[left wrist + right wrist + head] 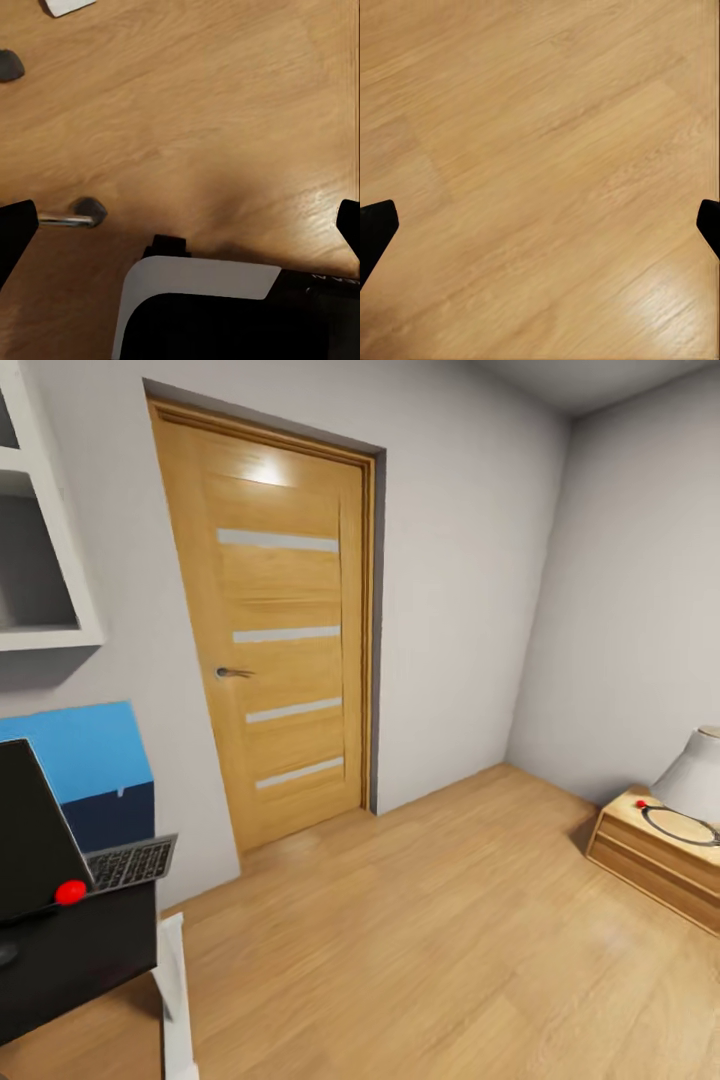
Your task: In the bedroom, organize the workspace by keeping the computer under the desk, ensuring the monitor is on the desk, placing the keyboard on the desk next to the monitor, placing the mouse on the desk next to the keyboard, moving the folder from the swivel chair onto the desk next to the mouse, stacking the notebook on top of the folder with the pen on top of the notebook, and positioning the swivel chair next to the desk.
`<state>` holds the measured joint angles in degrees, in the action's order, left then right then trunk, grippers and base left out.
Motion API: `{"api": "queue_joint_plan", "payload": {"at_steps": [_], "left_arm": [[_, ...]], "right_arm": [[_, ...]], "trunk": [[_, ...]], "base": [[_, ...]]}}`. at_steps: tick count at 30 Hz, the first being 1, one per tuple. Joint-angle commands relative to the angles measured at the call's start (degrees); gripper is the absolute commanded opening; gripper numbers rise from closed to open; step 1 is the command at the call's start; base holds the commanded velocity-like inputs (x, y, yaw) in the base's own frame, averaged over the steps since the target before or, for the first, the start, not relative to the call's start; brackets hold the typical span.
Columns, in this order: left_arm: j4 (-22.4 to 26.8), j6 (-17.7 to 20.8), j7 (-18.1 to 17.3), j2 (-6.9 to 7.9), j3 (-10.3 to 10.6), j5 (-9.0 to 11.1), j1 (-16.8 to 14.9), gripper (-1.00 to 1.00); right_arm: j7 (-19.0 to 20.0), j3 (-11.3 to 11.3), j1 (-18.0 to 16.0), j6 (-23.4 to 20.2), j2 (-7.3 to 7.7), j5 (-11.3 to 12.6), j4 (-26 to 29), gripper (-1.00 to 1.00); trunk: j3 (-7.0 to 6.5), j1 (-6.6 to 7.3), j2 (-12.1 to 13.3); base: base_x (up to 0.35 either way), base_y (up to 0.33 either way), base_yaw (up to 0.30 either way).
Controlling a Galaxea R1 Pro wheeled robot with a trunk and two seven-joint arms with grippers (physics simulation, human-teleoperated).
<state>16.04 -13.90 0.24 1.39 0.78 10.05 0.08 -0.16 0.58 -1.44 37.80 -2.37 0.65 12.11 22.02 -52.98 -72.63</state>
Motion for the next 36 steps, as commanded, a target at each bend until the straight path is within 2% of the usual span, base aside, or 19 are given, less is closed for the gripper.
{"api": "queue_joint_plan", "payload": {"at_steps": [1,18,36], "left_arm": [[0.0,-0.1,0.0,0.01,0.1,0.3,0.0,1.0],[0.0,-0.1,0.0,0.01,0.1,0.3,0.0,1.0],[0.0,-0.3,0.0,0.01,0.0,0.3,0.0,1.0]], "right_arm": [[0.0,0.0,-0.1,0.2,-0.01,0.1,-0.1,1.0],[0.0,0.0,-0.1,0.2,-0.09,0.1,0.0,1.0],[-0.2,0.1,-0.1,0.2,-0.13,0.1,0.2,1.0]], "trunk": [[0.06,-0.03,0.0],[0.23,-0.03,0.0],[1.75,-0.03,0.0]], "base": [[0.328,-0.08,-0.297],[0.328,-0.038,-0.27],[0.329,-0.001,-0.005]]}}
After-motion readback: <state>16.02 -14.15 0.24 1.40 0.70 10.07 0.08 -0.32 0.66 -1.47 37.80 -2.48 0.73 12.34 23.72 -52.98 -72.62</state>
